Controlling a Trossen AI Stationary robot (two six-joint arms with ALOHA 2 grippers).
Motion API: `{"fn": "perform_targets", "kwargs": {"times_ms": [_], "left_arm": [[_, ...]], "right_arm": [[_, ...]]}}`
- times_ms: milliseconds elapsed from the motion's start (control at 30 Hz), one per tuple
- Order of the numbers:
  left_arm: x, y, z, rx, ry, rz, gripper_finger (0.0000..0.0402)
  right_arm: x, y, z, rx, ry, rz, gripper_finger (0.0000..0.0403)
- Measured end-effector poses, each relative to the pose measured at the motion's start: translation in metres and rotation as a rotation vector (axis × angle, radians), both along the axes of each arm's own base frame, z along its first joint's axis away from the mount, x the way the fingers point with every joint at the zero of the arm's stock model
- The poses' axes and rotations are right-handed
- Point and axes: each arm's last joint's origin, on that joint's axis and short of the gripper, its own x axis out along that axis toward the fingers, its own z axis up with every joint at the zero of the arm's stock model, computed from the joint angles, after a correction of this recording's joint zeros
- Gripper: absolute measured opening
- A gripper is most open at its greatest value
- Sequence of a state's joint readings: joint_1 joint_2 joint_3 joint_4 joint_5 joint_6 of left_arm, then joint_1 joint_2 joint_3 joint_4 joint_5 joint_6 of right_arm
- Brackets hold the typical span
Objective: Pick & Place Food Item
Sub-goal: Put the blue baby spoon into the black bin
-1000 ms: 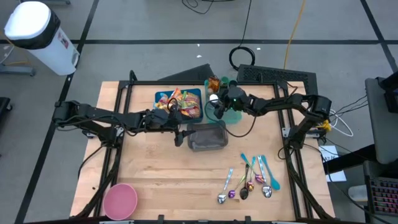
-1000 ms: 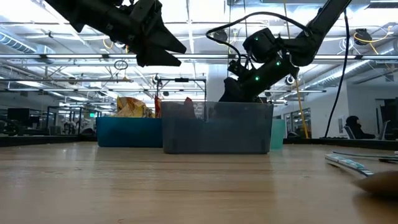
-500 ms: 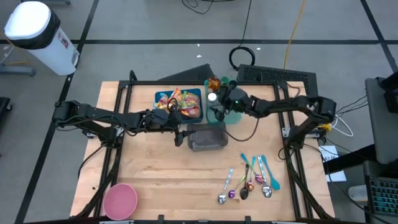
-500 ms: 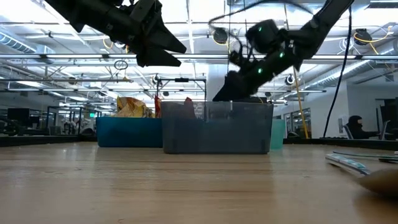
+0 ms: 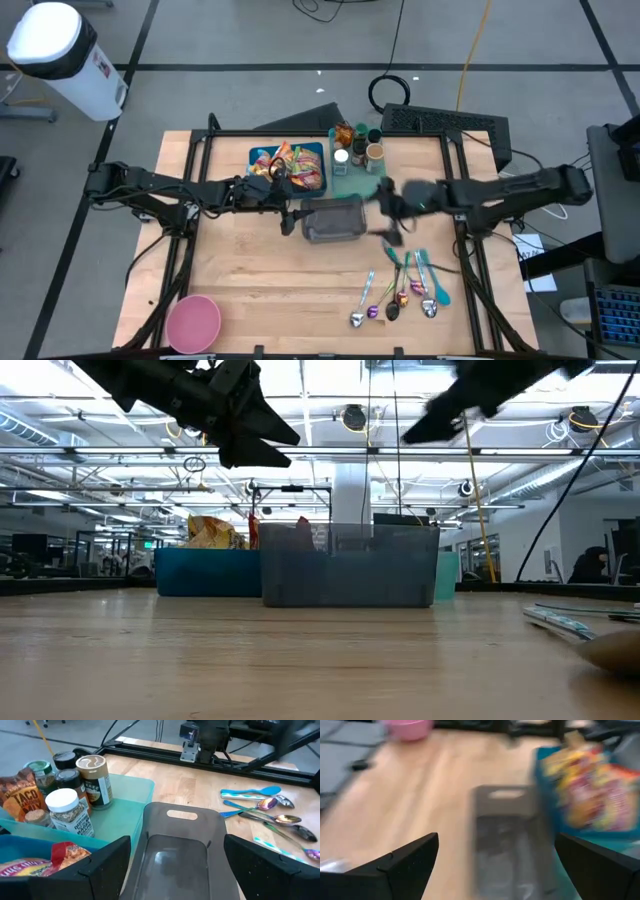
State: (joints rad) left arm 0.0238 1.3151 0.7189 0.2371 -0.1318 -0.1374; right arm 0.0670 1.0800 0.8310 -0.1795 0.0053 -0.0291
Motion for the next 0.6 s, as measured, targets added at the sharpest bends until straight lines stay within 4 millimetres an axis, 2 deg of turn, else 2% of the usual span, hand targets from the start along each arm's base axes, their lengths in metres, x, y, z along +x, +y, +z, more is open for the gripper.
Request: {"fn": "perform_targets", "kwargs": {"times_ms": [100, 233, 433, 600], "left_arm": [[0.0, 0.0, 0.0, -0.027, -0.004, 0.01, 0.0324], [0.0, 0.0, 0.0, -0.031, -0.005, 0.012, 0.0316], [0.0, 0.0, 0.0, -0.028, -0.006, 0.01, 0.0316], [0.0, 0.0, 0.001, -0.092, -0.022, 0.034, 0.0327]], "right_arm": [[-0.021, 0.03, 0.001, 0.054, 0.076, 0.012, 0.0393], [-0.043, 0.056, -0.012, 0.055, 0.228, -0.102, 0.0393], [-0.07, 0.075, -0.036, 0.183, 0.516, -0.305, 0.0393], [-0.101, 0.079, -0.06, 0.274, 0.817, -0.537, 0.0393]]}}
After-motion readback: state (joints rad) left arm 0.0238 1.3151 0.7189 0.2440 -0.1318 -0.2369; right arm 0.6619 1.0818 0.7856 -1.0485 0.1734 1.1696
